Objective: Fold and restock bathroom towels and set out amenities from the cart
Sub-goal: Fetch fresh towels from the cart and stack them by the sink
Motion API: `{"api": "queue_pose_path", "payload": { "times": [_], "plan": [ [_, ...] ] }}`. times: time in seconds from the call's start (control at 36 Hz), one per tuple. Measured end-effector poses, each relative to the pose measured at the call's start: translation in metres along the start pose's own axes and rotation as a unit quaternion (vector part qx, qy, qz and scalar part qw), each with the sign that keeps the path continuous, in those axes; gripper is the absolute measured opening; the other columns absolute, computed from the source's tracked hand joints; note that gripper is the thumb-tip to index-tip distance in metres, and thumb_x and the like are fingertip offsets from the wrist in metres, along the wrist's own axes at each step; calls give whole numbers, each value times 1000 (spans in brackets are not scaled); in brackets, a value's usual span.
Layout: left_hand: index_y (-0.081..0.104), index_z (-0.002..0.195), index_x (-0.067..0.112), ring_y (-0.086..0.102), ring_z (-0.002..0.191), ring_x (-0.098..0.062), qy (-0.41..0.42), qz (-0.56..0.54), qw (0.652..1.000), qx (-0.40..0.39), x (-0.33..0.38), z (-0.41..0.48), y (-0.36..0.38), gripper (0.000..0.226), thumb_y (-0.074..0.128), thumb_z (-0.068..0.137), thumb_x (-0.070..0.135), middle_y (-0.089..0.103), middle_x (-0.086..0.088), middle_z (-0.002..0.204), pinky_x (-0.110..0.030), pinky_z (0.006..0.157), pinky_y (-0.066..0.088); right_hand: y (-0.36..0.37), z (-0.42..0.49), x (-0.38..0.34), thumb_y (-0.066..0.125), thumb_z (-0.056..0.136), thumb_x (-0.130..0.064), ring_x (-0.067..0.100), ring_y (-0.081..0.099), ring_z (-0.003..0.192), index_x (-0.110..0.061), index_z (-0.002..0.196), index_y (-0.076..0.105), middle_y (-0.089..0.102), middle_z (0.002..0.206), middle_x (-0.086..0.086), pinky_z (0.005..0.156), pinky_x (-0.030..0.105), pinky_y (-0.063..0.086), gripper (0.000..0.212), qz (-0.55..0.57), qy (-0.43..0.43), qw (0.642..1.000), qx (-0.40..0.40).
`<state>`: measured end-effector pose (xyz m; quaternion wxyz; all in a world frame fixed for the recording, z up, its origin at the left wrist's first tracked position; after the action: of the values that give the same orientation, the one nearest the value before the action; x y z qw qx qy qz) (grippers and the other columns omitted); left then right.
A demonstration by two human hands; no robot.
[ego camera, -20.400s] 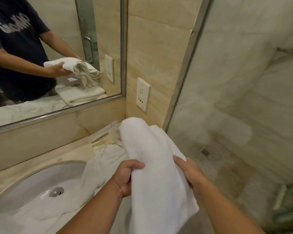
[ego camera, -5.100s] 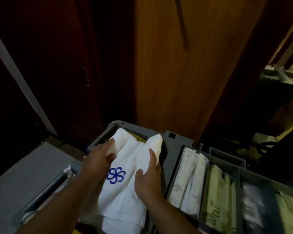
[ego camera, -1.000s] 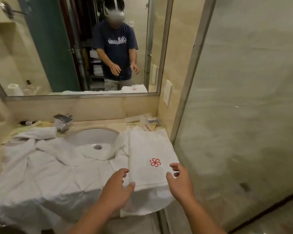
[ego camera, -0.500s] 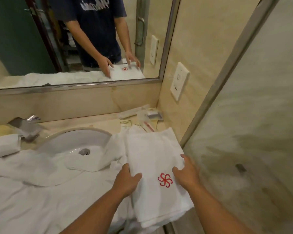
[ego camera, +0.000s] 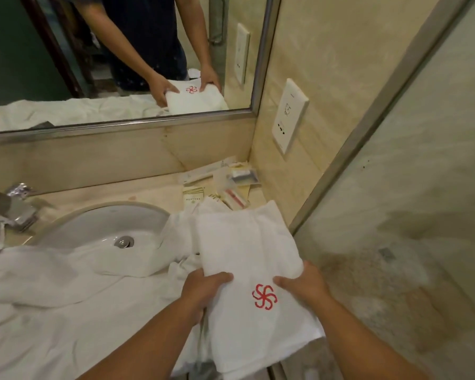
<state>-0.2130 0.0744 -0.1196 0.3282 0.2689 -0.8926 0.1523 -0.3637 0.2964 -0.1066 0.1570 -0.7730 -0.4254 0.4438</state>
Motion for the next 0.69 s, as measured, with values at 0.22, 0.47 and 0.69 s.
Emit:
{"api": "queue_pose_path", "payload": {
  "times": [0.22, 0.47, 0.69],
  "plan": [
    [55, 129, 23, 63, 112, -21, 147, 168, 968, 112, 3, -30, 17, 75, 81, 69, 60, 64, 5, 126, -41, 96, 55, -2, -1, -6, 91, 65, -30, 21, 71, 93, -23, 116, 71, 74, 103, -3, 87, 46, 60, 55, 98, 5, 995, -18],
    [50, 127, 26, 66, 103, -20, 90, 24, 995, -24, 21, -57, 36, 61, 83, 76, 19, 65, 5, 118, -44, 91, 58, -18, -30, -6, 87, 76, -19, 20, 73, 92, -30, 103, 65, 75, 102, -4, 81, 42, 61, 36, 166, -37, 984, -56],
    [59, 131, 13, 74, 100, -38, 80, -143, 981, -108, 45, -95, 26, 61, 75, 74, 1, 76, -14, 114, -51, 83, 61, -56, -51, -7, 90, 72, -14, 30, 76, 92, -25, 111, 65, 78, 103, 4, 83, 53, 62, 48, 255, -65, 961, -87]
  ]
}}
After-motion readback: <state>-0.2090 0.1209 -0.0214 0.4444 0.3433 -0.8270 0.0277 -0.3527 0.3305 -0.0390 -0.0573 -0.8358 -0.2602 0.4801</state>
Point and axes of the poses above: each hand's wrist, its own z-axis towards the middle knuckle, its own y-axis out of the palm, x = y × z, the point moved 2 cm from there along z, towards the middle knuckle
